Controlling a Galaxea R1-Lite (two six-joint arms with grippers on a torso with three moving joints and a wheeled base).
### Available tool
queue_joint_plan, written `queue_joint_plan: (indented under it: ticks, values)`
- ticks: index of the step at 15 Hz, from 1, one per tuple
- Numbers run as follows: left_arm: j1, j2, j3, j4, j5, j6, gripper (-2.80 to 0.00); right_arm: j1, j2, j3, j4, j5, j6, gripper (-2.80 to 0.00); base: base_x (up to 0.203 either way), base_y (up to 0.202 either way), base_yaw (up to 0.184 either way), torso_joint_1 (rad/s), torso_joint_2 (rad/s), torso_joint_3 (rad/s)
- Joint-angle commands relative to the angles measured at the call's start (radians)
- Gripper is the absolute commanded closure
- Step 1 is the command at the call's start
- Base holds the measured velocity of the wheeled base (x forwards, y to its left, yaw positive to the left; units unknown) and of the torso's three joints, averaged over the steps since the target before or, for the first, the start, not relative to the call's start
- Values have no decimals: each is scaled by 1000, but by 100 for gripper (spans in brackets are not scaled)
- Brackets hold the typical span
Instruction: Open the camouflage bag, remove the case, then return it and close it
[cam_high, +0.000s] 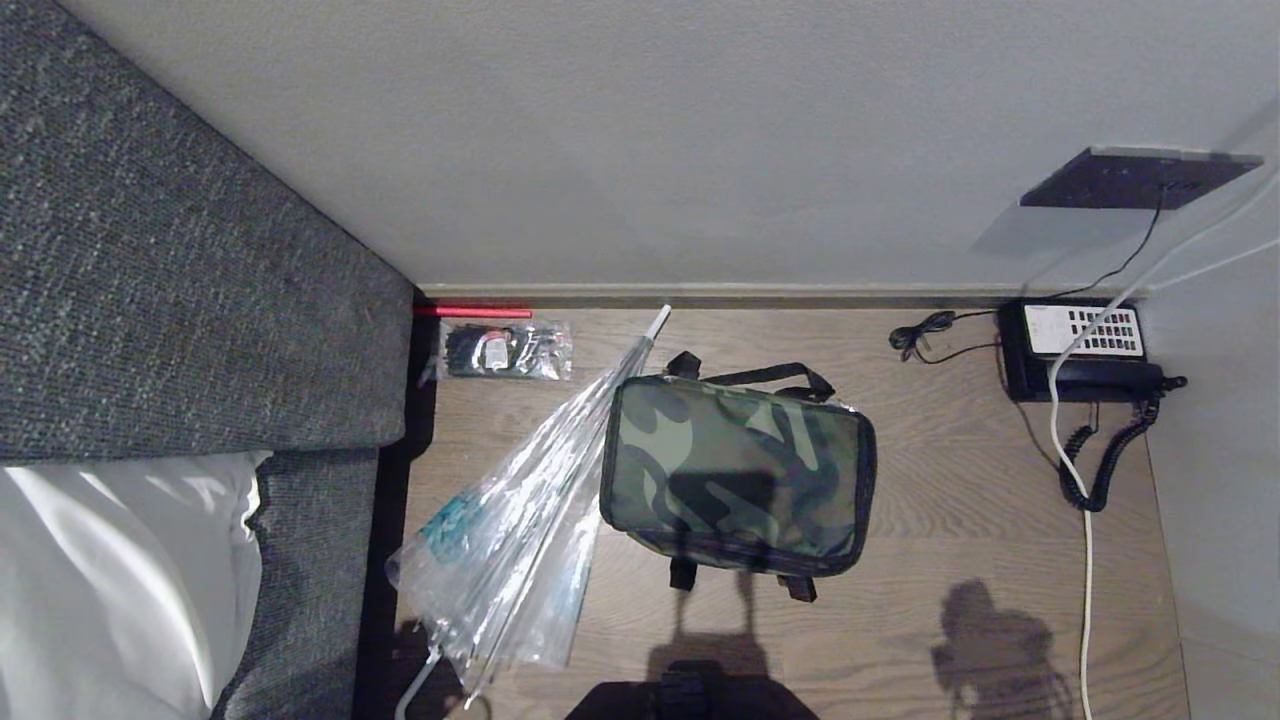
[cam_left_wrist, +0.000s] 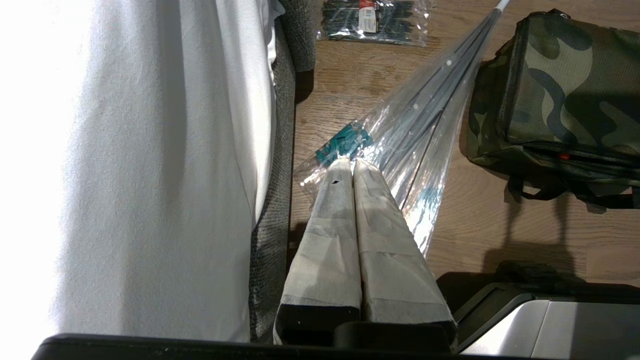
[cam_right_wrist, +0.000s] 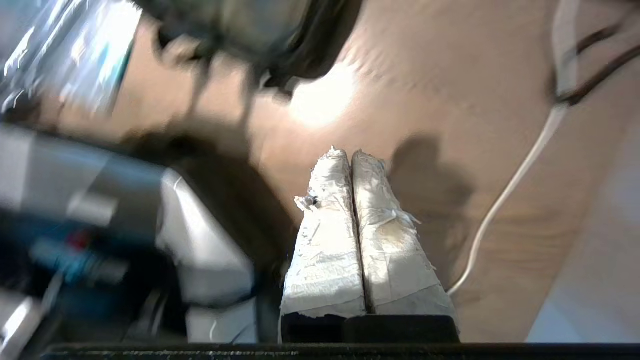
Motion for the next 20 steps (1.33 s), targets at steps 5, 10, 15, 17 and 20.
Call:
queue_joint_plan:
  ticks: [5,10,15,17,20]
  values:
    - [0,0,0,0,0,1,0,-16,-281,31,-50,-31,257,0,0,0,0,0,0,0]
    - [1,0,0,0,0,0,0,-14,-283,72,-59,-158,138,0,0,0,0,0,0,0]
    - [1,0,0,0,0,1,0,-14,-290,77,-56,-175,169,0,0,0,0,0,0,0]
    - [1,0,0,0,0,1,0,-14,-290,77,-56,-175,169,0,0,0,0,0,0,0]
    - [1,0,0,0,0,1,0,-14,-290,77,-56,-175,169,0,0,0,0,0,0,0]
